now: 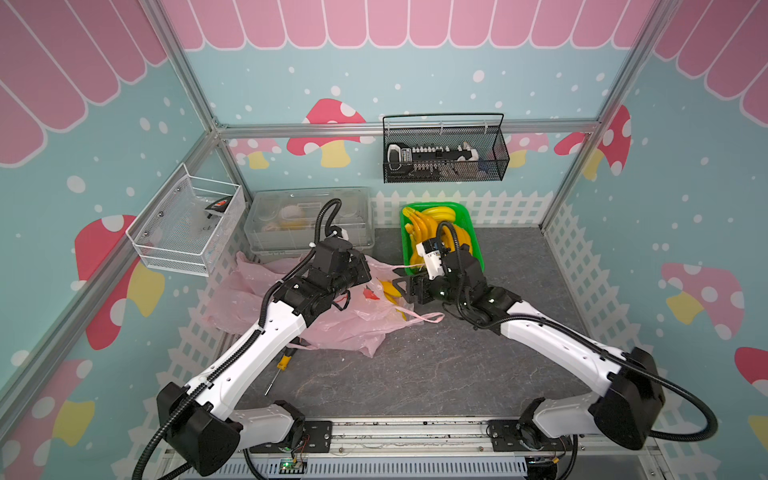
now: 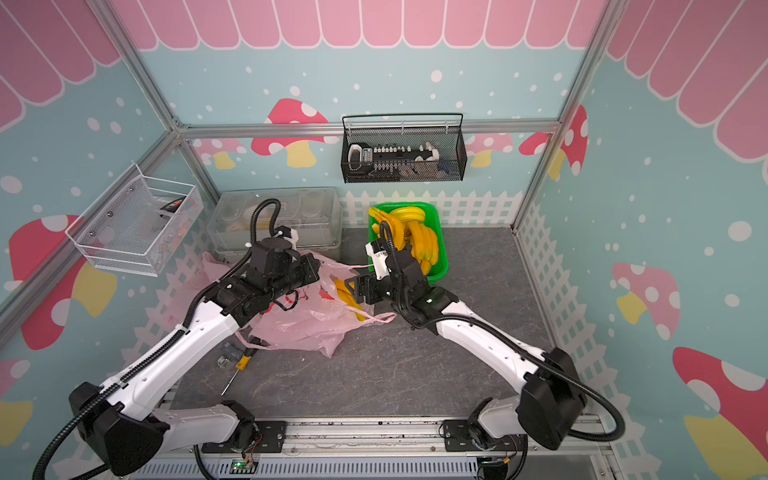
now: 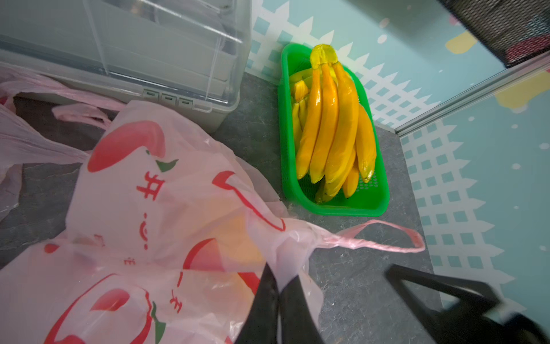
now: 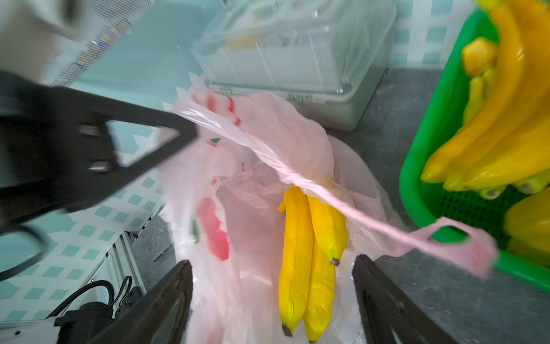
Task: Place the banana into a plastic bag & tie a knot
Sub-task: Place the banana into the plastic bag, then pick up the banana from the basket.
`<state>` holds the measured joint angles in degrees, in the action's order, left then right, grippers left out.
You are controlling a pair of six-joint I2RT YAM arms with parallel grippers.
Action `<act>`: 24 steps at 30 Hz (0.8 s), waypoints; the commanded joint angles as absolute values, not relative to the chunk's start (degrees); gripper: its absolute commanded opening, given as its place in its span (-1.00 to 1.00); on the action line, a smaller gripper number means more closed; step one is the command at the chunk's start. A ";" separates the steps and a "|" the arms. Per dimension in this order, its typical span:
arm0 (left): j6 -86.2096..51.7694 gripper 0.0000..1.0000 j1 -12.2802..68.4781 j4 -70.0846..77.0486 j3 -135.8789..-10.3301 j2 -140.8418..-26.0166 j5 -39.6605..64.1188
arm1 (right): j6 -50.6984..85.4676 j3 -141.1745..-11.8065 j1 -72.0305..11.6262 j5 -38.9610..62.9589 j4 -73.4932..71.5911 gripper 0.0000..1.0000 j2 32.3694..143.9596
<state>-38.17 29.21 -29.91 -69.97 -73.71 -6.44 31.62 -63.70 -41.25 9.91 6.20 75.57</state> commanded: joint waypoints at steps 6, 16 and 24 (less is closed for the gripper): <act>-37.78 -1.00 28.92 -28.21 -69.81 -78.05 -3.05 | 28.22 -62.10 -30.29 4.65 15.94 0.73 66.20; -37.79 -1.00 29.14 -27.69 -66.97 -75.20 -3.78 | 28.95 -71.70 -23.34 4.31 9.73 0.73 89.22; -37.70 -1.00 29.27 -27.38 -64.85 -73.78 -3.92 | 30.19 -81.84 -22.46 2.27 8.44 0.57 103.64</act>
